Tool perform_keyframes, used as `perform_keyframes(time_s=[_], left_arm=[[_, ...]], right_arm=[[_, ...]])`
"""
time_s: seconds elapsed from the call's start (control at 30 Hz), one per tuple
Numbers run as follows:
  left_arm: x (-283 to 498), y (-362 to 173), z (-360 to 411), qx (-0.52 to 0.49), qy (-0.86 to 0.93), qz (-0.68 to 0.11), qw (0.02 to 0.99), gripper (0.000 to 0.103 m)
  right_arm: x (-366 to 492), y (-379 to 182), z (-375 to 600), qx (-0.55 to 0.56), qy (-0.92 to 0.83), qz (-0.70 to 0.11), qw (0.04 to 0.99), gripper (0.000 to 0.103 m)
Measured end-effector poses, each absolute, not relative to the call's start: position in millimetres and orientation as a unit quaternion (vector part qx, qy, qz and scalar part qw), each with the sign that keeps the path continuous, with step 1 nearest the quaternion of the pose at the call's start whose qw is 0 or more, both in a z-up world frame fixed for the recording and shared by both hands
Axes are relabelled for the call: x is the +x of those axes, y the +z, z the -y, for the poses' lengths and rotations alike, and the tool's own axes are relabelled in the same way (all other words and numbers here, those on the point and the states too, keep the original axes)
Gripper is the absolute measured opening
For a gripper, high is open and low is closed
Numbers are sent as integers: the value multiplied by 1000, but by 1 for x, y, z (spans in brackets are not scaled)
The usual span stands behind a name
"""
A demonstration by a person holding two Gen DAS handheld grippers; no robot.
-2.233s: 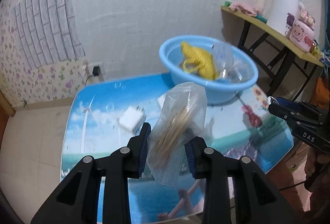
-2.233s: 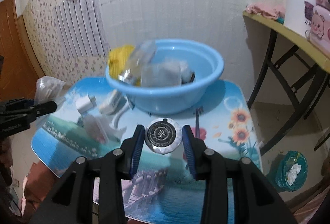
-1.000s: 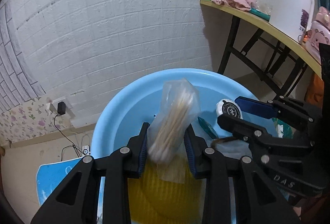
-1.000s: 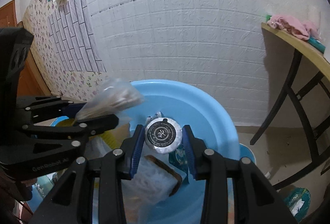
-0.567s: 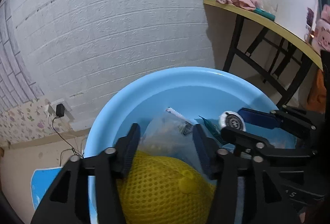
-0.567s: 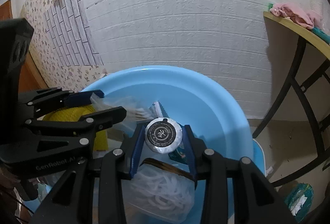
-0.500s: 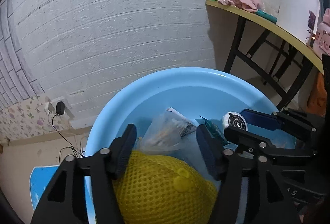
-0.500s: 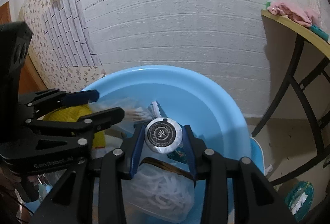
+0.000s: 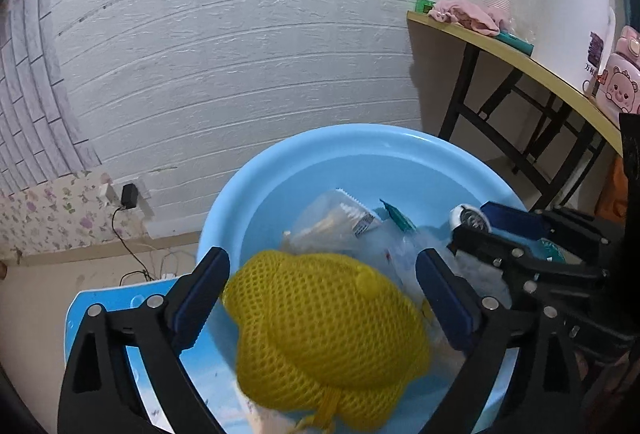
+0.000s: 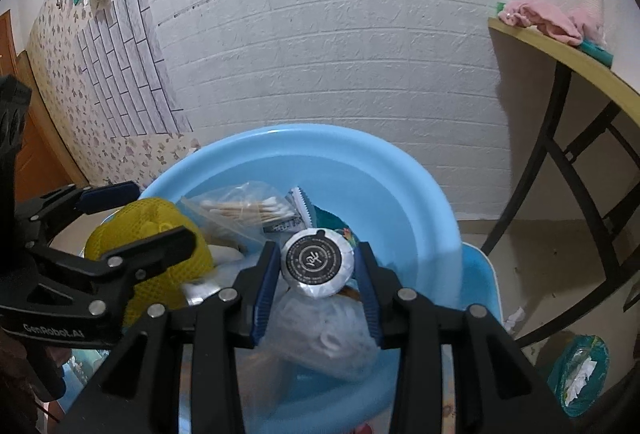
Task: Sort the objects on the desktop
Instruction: 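Open the left gripper to drop the stick bag while the right gripper drops the puck, then withdraw both grippers from the basin back over the table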
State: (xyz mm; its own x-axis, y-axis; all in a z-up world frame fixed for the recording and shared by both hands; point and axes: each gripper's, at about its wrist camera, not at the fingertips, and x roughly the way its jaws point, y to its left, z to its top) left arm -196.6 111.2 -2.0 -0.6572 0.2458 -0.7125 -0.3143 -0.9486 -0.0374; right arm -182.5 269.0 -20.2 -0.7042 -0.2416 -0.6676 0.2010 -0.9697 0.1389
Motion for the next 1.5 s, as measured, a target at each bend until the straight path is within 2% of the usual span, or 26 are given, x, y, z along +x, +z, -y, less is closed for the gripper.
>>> perform_keyframes(time_s=[0.87,1.5], left_arm=[[-115,-4,-55,-397,910,-12,120,96],[-71,-31,-33,-421,901,-8,102,96]], right_arm=[[-119,-9,-279,366,-928,35,69,38],[-84,-20,-276,378,-923,41,57,39]])
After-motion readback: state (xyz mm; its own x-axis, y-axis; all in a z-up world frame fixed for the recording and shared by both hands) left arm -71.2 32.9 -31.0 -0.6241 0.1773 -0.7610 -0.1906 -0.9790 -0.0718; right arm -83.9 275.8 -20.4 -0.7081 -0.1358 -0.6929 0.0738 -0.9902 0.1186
